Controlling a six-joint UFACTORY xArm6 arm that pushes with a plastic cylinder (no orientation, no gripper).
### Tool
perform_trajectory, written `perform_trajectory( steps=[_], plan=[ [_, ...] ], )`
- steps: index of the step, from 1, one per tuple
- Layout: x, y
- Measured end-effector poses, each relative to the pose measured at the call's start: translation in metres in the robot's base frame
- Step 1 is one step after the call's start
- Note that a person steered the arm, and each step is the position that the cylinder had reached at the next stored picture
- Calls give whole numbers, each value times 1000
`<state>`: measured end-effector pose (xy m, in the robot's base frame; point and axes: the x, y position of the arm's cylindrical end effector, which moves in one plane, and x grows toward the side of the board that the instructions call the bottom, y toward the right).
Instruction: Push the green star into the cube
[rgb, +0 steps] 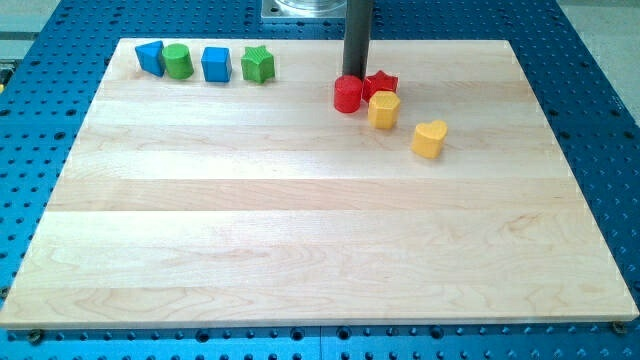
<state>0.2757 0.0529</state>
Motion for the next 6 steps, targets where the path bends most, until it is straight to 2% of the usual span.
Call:
perform_trajectory(
  steps=[2, 6],
  plan=[
    [-23, 0],
    [-33, 0]
  ],
)
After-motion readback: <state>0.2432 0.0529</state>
